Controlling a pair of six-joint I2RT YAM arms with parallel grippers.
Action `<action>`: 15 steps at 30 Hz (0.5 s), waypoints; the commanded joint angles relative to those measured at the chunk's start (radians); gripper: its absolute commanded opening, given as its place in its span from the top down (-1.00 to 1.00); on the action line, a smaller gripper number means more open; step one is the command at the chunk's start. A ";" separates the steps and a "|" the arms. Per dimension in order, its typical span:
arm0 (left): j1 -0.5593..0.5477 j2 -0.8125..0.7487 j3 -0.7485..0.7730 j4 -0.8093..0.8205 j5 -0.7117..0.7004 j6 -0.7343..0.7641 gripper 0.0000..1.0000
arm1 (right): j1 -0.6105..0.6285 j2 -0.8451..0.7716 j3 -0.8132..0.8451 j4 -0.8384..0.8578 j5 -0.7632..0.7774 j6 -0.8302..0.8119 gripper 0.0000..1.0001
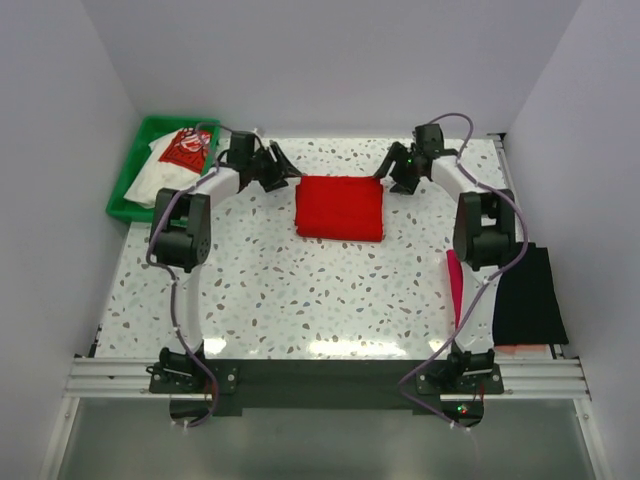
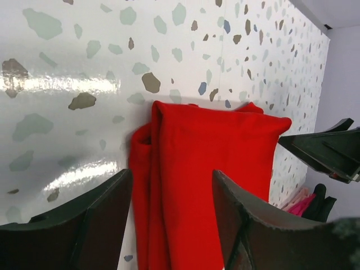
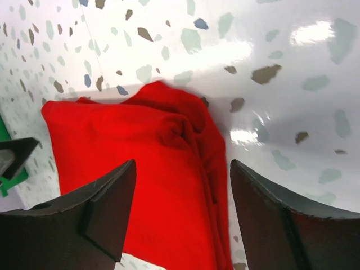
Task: Fold and stack the t-shirts
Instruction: Fold the tshirt, then neatly place the folded tshirt to the corner
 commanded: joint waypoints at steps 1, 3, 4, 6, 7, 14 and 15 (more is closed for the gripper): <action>0.004 -0.156 -0.064 0.085 -0.002 0.026 -0.23 | -0.001 -0.167 -0.084 0.031 0.069 -0.059 -0.43; -0.004 -0.205 -0.136 0.090 -0.013 0.015 -0.08 | 0.008 -0.195 -0.163 0.034 0.090 -0.091 -0.43; -0.007 -0.221 -0.157 0.090 -0.019 0.015 -0.02 | 0.011 -0.212 -0.185 0.034 0.100 -0.101 -0.42; -0.027 -0.259 -0.213 0.090 -0.038 0.018 0.12 | 0.027 -0.229 -0.249 0.042 0.112 -0.118 -0.41; -0.038 -0.272 -0.229 0.090 -0.053 0.020 0.19 | 0.031 -0.235 -0.269 0.062 0.117 -0.121 -0.41; -0.140 -0.283 -0.341 0.162 -0.056 0.003 0.63 | 0.107 -0.170 -0.256 0.060 0.176 -0.156 -0.40; -0.157 -0.278 -0.349 0.165 -0.056 0.004 0.67 | 0.110 -0.162 -0.248 0.056 0.184 -0.158 -0.40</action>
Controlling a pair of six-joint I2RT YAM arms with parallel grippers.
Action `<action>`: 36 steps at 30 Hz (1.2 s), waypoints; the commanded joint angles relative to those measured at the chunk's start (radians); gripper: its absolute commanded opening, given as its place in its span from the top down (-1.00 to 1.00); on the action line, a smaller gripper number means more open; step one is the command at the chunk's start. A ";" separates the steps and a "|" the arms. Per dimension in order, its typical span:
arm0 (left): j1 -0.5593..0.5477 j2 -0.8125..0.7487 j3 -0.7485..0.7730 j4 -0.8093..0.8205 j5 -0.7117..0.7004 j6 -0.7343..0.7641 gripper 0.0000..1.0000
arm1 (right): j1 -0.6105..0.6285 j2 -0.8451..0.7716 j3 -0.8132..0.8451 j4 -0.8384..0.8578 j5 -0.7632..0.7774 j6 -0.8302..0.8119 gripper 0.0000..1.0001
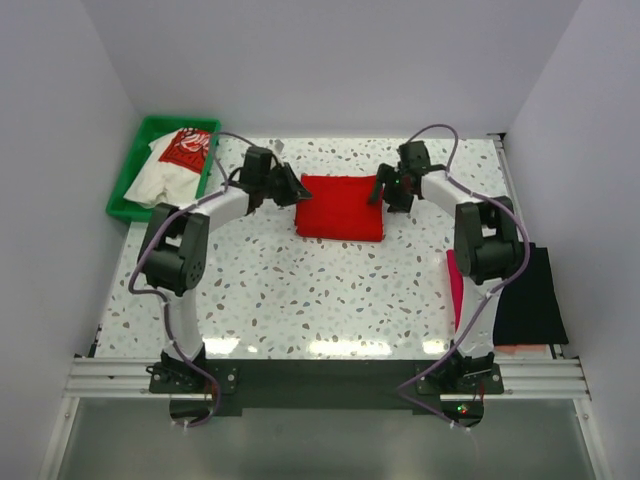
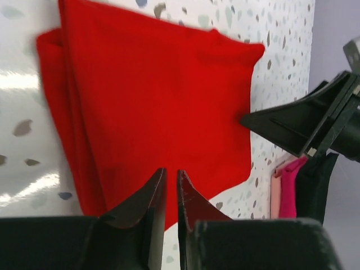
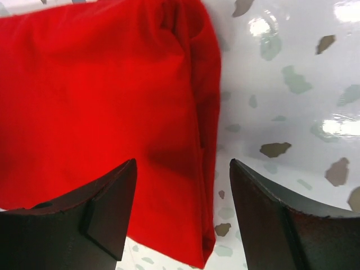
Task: Fold and stack the t-shirts
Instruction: Neatly place the folded tshirt to the corner
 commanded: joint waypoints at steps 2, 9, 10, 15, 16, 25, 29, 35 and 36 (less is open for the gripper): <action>-0.055 0.000 -0.061 0.073 -0.008 -0.002 0.71 | 0.033 0.034 0.051 0.016 0.082 -0.042 -0.40; -0.086 0.038 -0.101 0.069 -0.033 0.003 0.79 | 0.035 0.049 0.058 0.013 0.174 -0.039 -0.39; -0.088 0.041 -0.105 0.069 -0.036 0.001 0.80 | 0.036 0.061 0.061 0.022 0.168 -0.037 -0.38; -0.088 0.047 -0.128 0.075 -0.045 0.006 0.81 | 0.079 0.094 0.090 0.012 0.182 -0.046 -0.31; -0.088 0.049 -0.127 0.077 -0.042 0.006 0.81 | 0.088 0.100 0.091 0.007 0.187 -0.046 -0.29; -0.088 0.058 -0.109 0.063 -0.040 0.012 0.82 | 0.099 0.100 0.079 -0.027 0.289 0.004 0.38; -0.089 0.058 -0.098 0.050 -0.040 0.013 0.82 | 0.099 0.089 0.073 -0.034 0.305 0.009 0.88; -0.086 0.025 -0.046 -0.003 -0.065 0.032 0.83 | 0.094 0.025 0.024 -0.056 0.383 0.029 1.00; -0.086 0.017 -0.036 -0.044 -0.069 0.035 0.83 | 0.094 0.011 0.010 -0.054 0.401 0.041 1.00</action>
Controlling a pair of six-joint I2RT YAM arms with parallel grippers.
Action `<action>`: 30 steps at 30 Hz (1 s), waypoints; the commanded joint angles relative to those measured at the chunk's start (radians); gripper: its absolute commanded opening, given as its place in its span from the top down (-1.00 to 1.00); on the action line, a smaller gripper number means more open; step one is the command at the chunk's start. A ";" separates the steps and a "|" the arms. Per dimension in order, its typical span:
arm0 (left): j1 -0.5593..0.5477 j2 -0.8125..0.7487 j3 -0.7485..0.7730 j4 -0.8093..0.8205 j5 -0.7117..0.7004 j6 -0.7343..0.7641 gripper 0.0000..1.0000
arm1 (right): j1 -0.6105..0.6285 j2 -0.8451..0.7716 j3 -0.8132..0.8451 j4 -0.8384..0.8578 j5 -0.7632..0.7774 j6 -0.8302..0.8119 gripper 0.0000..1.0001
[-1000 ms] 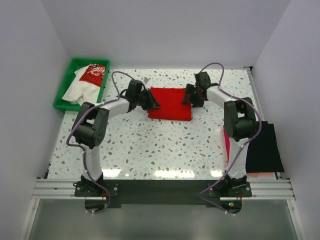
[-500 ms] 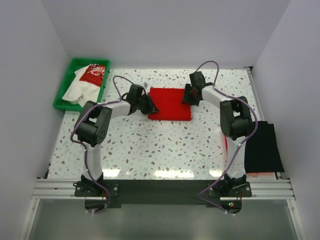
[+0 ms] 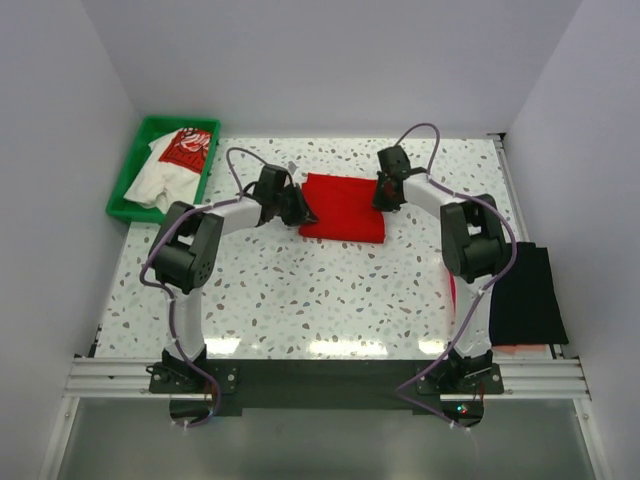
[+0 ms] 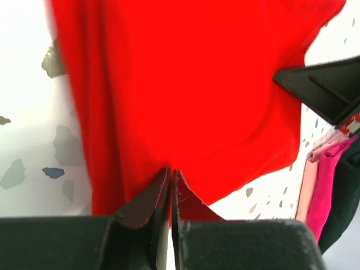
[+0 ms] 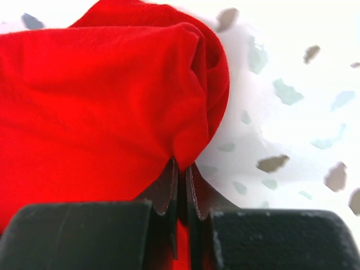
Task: Fold and stack the t-shirts
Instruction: Neatly place the folded tshirt to the corner
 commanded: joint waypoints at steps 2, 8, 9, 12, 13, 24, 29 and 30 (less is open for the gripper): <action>0.001 -0.063 0.079 -0.077 -0.042 0.044 0.83 | -0.018 -0.095 -0.062 -0.053 0.133 0.031 1.00; 0.008 -0.161 0.093 -0.155 -0.053 0.072 0.83 | -0.045 -0.127 -0.031 -0.196 0.216 0.080 1.00; 0.010 -0.176 0.091 -0.161 -0.053 0.075 0.83 | -0.051 -0.133 -0.031 -0.218 0.213 0.097 1.00; 0.015 -0.236 0.077 -0.183 -0.053 0.082 0.82 | -0.089 -0.168 -0.020 -0.289 0.213 0.148 1.00; 0.015 -0.265 0.071 -0.193 -0.053 0.087 0.82 | -0.101 -0.177 -0.007 -0.314 0.251 0.160 1.00; 0.016 -0.393 0.045 -0.244 -0.025 0.111 0.81 | -0.132 -0.214 0.251 -0.804 0.564 0.346 1.00; 0.016 -0.416 0.037 -0.252 -0.017 0.115 0.81 | -0.167 -0.188 0.428 -1.045 0.644 0.456 1.00; 0.016 -0.422 0.034 -0.253 -0.013 0.116 0.81 | -0.173 -0.190 0.453 -1.090 0.655 0.462 1.00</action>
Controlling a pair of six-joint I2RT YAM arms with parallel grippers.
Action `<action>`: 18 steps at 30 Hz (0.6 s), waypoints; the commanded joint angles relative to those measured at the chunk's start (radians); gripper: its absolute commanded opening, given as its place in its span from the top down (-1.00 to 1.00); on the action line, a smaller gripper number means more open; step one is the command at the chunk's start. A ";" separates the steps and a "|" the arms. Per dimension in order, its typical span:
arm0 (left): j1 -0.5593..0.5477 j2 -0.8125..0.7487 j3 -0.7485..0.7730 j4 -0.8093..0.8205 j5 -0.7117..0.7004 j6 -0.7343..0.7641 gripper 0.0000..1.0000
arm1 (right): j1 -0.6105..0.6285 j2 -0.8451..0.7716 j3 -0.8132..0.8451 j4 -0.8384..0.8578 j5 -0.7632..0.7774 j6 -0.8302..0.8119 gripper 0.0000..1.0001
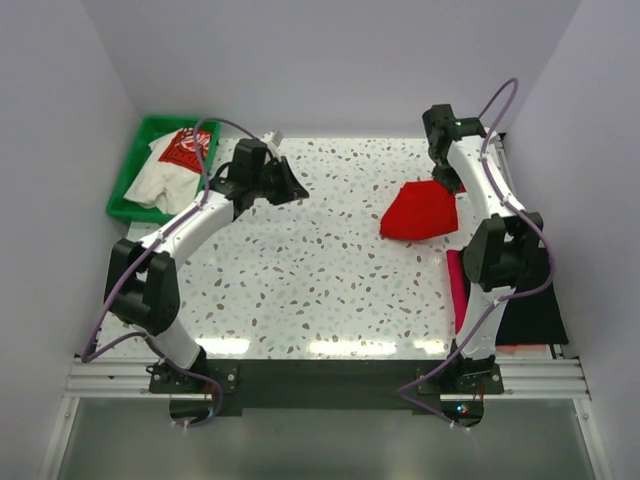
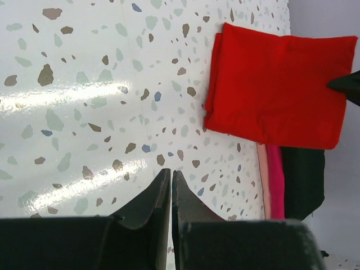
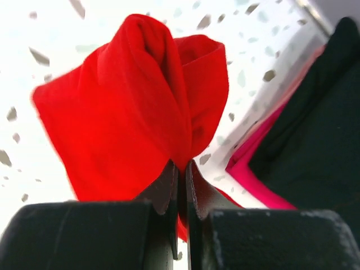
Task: Fold and stack the t-shirts
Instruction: Neatly place the folded tshirt to the corner
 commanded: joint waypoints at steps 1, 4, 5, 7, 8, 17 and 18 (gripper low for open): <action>0.007 -0.058 -0.012 -0.015 0.026 0.028 0.81 | -0.041 -0.041 0.099 -0.290 0.128 0.106 1.00; 0.007 -0.065 -0.013 -0.017 0.032 0.029 0.80 | -0.081 -0.070 0.109 -0.327 0.113 0.110 1.00; 0.007 -0.067 -0.013 -0.020 0.032 0.031 0.80 | -0.091 -0.082 0.108 -0.326 0.110 0.097 1.00; 0.007 -0.072 -0.015 -0.020 0.040 0.034 0.80 | -0.121 -0.098 0.109 -0.326 0.104 0.086 1.00; 0.007 -0.075 -0.016 -0.021 0.043 0.034 0.80 | -0.132 -0.112 0.112 -0.333 0.095 0.080 1.00; 0.007 -0.067 -0.018 -0.015 0.055 0.031 0.80 | -0.272 -0.214 0.108 -0.336 0.041 0.020 1.00; 0.007 -0.067 -0.018 -0.014 0.060 0.029 0.80 | -0.281 -0.228 0.112 -0.338 0.037 0.015 1.00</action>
